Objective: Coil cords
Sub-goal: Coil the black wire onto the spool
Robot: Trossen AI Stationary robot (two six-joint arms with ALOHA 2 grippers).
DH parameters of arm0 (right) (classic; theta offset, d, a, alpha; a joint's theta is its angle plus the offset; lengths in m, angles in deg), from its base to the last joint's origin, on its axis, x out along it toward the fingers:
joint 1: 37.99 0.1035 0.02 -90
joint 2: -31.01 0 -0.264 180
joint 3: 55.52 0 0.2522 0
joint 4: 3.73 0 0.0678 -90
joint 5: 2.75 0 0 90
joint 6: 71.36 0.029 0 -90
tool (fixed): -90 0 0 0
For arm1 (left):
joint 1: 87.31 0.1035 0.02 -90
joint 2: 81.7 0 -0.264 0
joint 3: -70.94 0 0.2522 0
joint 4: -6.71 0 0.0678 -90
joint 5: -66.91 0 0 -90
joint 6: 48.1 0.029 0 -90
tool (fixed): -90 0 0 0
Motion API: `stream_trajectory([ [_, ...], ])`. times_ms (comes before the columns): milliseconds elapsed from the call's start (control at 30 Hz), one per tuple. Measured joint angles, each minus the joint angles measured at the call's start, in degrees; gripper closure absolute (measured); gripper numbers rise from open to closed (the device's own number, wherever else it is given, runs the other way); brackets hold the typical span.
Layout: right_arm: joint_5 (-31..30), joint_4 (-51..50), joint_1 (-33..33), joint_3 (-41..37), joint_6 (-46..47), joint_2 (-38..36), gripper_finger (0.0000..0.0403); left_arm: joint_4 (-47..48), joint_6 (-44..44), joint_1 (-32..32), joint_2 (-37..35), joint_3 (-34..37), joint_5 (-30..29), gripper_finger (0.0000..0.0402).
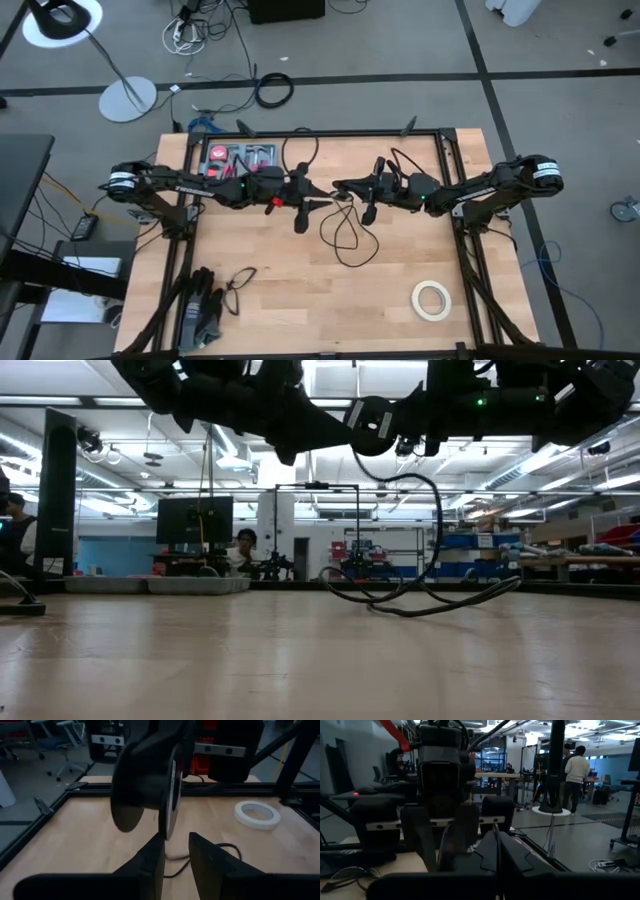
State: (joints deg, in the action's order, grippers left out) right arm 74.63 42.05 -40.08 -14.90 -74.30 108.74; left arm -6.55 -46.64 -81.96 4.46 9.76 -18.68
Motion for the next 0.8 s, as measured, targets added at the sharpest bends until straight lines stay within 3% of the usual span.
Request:
stream_trajectory([
  [200, 0.00, -0.29, -0.02, 0.00, -0.39, 0.00, 0.0403, 2.65, 1.14, -0.09, 1.07, -1.64, -0.02, 0.0311],
  [800, -0.83, -3.20, -0.06, 1.30, -1.21, -0.04, 0.0403, -3.92, -1.52, -0.11, 3.67, -1.59, -2.84, 0.0311],
])
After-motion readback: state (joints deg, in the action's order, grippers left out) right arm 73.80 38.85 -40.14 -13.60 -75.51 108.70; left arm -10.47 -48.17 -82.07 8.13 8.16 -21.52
